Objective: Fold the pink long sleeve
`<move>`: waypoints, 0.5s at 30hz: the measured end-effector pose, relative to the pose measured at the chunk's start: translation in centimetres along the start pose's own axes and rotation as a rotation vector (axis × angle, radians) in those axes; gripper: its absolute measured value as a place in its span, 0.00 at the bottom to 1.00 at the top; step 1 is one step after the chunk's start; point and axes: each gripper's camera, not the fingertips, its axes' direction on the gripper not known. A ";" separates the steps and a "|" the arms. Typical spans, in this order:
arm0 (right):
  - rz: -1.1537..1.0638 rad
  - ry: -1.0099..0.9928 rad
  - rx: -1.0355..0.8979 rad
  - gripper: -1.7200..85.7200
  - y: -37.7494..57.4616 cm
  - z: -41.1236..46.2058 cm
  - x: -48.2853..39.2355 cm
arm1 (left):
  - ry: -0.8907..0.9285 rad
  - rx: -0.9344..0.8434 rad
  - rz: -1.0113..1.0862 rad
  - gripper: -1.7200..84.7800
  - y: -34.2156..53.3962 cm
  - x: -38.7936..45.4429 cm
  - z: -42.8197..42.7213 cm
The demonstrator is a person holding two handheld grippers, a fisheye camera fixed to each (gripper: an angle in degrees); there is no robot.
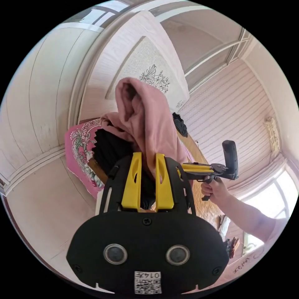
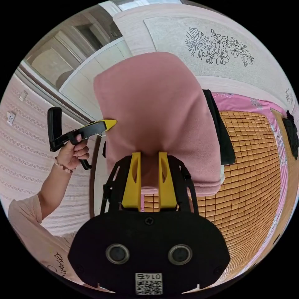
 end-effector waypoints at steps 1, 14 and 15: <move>-0.020 0.005 0.005 0.11 0.7 -0.5 -0.3 | -0.022 0.004 0.047 0.10 1.2 0.5 -0.1; 0.414 0.170 -0.045 0.08 43.3 -7.5 -4.2 | -0.067 -0.022 0.441 0.03 22.9 15.5 -2.0; 0.472 0.191 -0.042 0.08 46.0 -8.0 -4.4 | -0.043 -0.040 0.465 0.03 24.1 16.5 -1.5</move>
